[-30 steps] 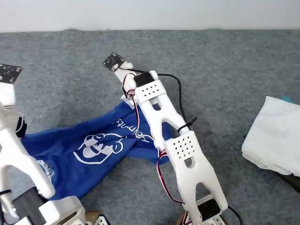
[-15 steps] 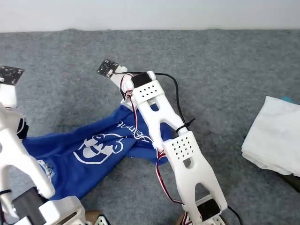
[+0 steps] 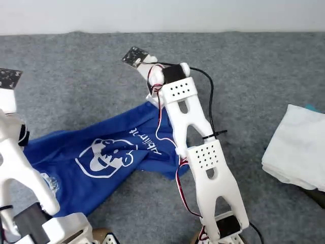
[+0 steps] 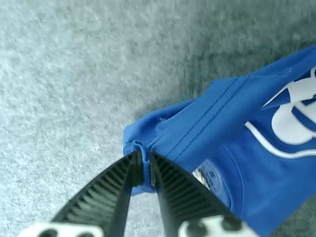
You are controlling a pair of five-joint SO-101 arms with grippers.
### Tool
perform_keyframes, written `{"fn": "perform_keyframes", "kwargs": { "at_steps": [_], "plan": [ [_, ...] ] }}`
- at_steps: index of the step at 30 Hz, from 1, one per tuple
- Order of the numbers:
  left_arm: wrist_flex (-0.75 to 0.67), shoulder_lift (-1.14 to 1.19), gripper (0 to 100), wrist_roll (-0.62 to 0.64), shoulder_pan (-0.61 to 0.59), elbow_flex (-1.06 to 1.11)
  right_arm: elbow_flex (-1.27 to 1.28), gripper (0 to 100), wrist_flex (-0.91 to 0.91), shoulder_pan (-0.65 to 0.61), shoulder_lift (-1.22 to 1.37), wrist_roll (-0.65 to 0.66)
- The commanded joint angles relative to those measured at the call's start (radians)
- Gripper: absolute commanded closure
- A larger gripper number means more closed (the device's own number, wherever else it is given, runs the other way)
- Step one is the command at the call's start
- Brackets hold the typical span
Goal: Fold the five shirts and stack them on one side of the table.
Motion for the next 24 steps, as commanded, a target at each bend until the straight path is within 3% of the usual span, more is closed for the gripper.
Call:
{"fn": "perform_keyframes", "kwargs": {
  "at_steps": [1, 5, 10, 24],
  "plan": [
    [-0.051, -0.038, 99, 0.052, 0.029, -0.002, -0.028, 98.7, -0.108, 0.030, -0.008, 0.006],
    [-0.109, -0.040, 99, 0.072, 0.068, 0.051, -0.029, 93.2, -0.189, 0.031, 0.062, 0.002],
    [-0.109, -0.040, 99, 0.072, 0.078, 0.085, -0.057, 79.2, -0.160, 0.033, 0.076, -0.186],
    [-0.109, -0.043, 99, 0.072, 0.078, 0.104, -0.018, 78.0, -0.223, -0.073, 0.150, -0.233]
  ]
}}
